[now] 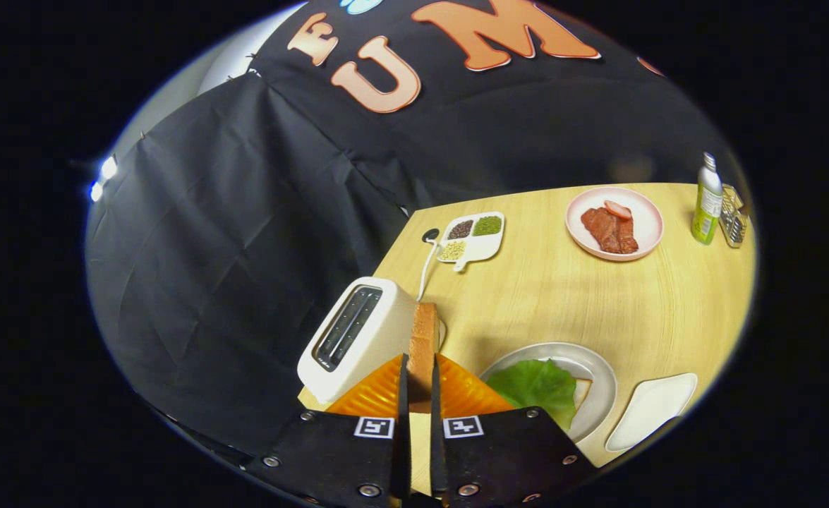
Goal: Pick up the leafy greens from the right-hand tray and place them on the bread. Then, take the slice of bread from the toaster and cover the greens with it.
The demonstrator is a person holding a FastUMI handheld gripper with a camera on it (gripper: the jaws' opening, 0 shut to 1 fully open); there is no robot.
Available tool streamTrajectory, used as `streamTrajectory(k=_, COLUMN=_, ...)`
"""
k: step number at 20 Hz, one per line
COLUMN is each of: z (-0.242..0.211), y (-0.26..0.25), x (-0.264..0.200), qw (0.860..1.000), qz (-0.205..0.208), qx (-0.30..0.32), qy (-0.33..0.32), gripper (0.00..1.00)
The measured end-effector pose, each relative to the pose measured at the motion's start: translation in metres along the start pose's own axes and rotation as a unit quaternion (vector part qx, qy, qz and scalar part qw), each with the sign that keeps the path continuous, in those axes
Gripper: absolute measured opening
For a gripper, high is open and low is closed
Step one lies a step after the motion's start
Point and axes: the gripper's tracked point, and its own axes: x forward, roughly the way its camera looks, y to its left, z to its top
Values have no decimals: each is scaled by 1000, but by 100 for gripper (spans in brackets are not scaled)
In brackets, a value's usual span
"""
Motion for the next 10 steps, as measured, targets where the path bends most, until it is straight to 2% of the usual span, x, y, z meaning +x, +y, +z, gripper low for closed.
streamTrajectory(k=10, z=-39, y=-50, x=1, qw=999, qz=-1, qx=39, qy=11, gripper=11)
